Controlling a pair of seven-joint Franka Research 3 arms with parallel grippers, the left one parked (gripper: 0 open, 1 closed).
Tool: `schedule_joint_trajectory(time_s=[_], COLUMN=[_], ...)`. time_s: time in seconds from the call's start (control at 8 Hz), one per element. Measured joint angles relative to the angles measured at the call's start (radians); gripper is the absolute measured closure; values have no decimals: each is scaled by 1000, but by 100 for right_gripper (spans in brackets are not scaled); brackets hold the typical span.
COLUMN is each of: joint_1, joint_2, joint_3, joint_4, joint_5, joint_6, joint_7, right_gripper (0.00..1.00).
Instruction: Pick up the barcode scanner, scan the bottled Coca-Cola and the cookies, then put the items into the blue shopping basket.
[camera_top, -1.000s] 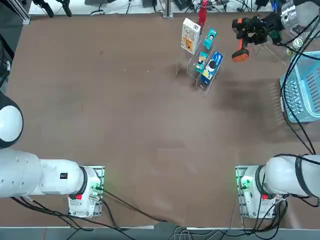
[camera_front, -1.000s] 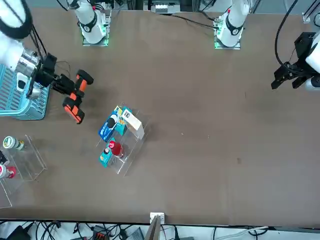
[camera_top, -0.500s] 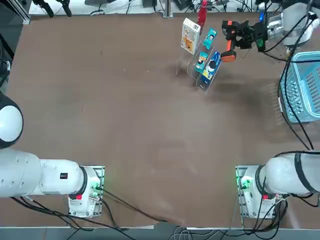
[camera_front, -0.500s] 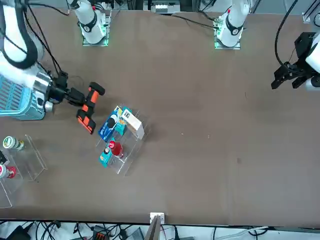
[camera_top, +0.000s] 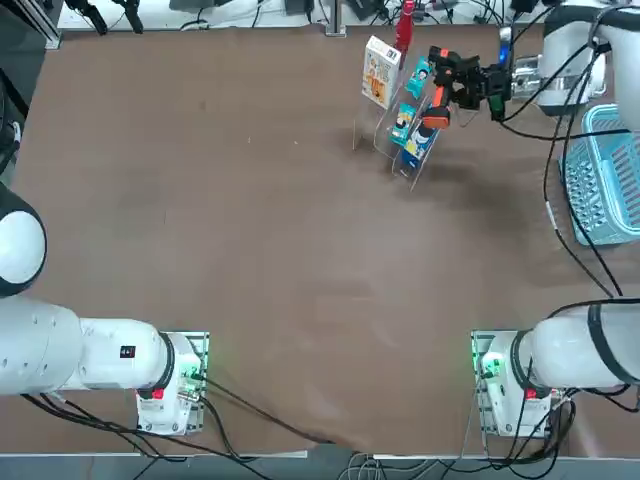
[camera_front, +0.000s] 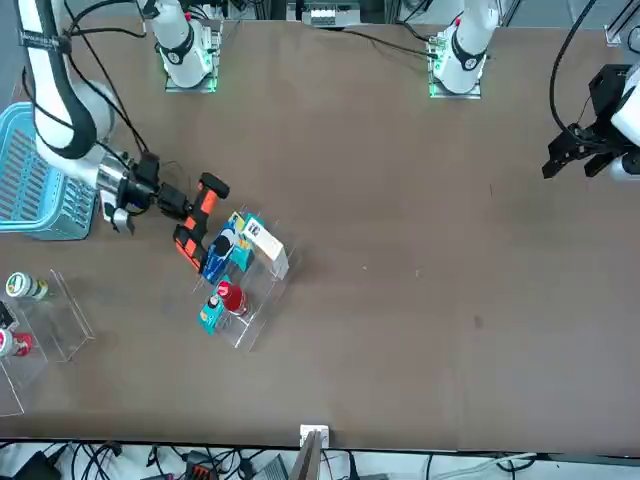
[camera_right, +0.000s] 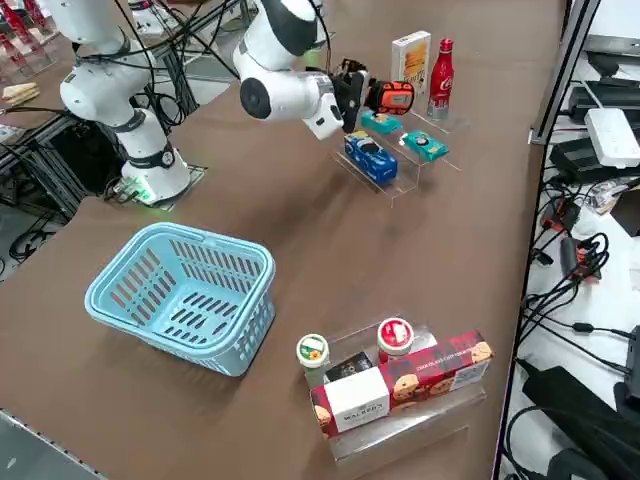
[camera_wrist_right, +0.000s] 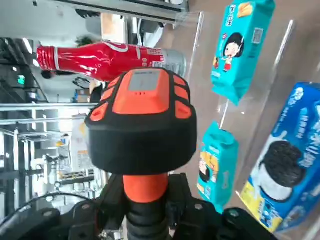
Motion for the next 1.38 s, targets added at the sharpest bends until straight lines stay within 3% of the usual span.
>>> schedule_joint_trajectory(time_s=[0.38,1.0,1.38], joint_1=[32,59,64], joint_2=[62,102,108], joint_3=[0,0,0], joint_4=[-31,-36,-36], joint_5=[188,305,313], joint_6=[2,-7,-23], joint_7=[-151,-264,-274], right_gripper=[57,57,57])
